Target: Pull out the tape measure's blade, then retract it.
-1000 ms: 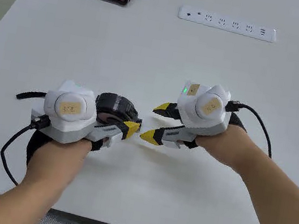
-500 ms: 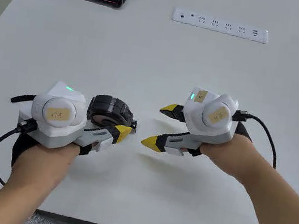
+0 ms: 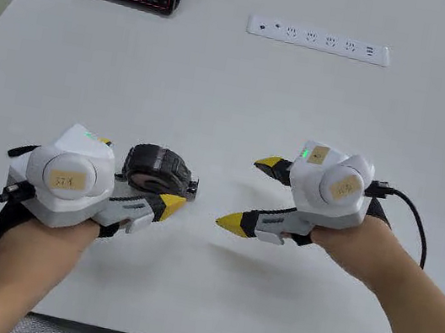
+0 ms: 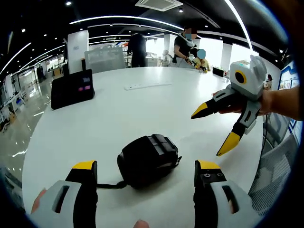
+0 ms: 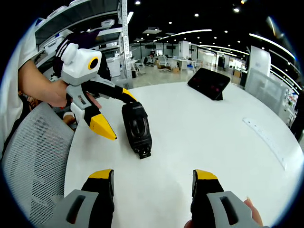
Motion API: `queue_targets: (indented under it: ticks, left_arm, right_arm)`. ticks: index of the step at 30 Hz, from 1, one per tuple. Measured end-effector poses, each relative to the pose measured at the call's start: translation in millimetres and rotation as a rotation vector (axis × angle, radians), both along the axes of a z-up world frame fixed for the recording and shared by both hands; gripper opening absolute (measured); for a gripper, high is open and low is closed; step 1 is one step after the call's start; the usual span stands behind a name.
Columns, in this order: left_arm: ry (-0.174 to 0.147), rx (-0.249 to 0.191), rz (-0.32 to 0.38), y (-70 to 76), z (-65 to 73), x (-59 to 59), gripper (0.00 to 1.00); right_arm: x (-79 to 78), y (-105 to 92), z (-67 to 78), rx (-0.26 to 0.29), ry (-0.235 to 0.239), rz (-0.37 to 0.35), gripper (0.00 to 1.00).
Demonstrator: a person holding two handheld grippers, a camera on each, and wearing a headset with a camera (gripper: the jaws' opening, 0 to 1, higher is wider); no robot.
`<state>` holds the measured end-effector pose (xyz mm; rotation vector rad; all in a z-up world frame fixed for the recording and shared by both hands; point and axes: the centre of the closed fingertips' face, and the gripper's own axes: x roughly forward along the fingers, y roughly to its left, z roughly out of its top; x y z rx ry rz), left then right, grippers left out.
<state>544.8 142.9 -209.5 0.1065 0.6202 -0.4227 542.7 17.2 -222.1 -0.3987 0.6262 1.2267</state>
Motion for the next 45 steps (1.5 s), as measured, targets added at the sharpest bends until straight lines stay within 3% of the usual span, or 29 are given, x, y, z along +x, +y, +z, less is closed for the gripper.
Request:
queue_targets:
  ticks: [9, 15, 28, 45]
  left_arm:
    - [-0.016, -0.005, -0.051, 0.1, 7.6, -7.1, 0.84]
    - [-0.023, -0.013, -0.080, 0.3, 11.0, -12.0, 0.86]
    - [-0.014, -0.004, -0.125, 13.0, 10.1, -24.7, 0.89]
    - [-0.027, 0.025, -0.184, 25.5, 16.6, -39.3, 0.94]
  right_arm:
    - [-4.0, -19.8, 3.6, 0.002, -0.008, -0.049, 0.75]
    - [-7.3, -28.7, 9.5, 0.031, -0.013, -0.079, 0.83]
    - [-18.3, -56.0, 10.3, 0.016, -0.002, -0.132, 0.89]
    - [-27.5, -83.6, 18.6, 0.018, -0.009, -0.187, 0.95]
